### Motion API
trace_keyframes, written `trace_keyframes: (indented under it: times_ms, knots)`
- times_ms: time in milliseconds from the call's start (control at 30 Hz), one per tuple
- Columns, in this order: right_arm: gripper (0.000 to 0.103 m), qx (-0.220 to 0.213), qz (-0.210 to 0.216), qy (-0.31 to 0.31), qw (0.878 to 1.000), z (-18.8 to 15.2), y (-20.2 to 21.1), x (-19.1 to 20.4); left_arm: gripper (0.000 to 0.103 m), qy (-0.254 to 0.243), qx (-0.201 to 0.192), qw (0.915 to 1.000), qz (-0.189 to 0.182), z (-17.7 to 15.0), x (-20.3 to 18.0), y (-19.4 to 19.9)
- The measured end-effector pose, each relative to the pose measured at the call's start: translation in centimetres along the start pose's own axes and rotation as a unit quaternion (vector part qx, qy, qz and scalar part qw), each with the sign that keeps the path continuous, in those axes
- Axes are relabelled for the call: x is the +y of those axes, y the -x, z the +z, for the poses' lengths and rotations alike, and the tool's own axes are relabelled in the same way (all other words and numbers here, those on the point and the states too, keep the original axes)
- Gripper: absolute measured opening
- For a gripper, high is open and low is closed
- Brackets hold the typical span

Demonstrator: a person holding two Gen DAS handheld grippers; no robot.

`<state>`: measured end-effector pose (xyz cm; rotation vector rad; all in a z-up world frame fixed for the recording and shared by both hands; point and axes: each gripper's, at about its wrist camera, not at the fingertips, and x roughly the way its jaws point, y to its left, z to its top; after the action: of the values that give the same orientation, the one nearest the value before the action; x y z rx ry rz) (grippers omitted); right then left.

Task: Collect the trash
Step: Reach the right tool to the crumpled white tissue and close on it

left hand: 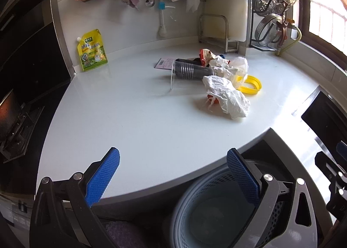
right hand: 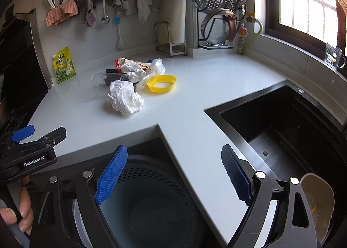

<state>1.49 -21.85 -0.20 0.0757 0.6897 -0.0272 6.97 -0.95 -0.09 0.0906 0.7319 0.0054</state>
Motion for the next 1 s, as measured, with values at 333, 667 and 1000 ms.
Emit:
trace_keyframes:
  times_ms: [333,667,1000]
  knots:
    - [0.084,0.019,0.039,0.036,0.998,4.4,-6.5,3.3,0.097,0.031,0.006,0.9992,0.023,2.8,4.0,-4.0]
    - [0.084,0.043,0.063,0.063,0.995,7.5,-13.1,7.0,0.097,0.02,0.002,0.9992,0.034,5.2,5.4,-7.2]
    - [0.084,0.065,0.054,0.075,0.994,7.9,-16.5,8.4,0.097,0.018,0.02,0.9993,0.027,5.2,5.1,-9.1]
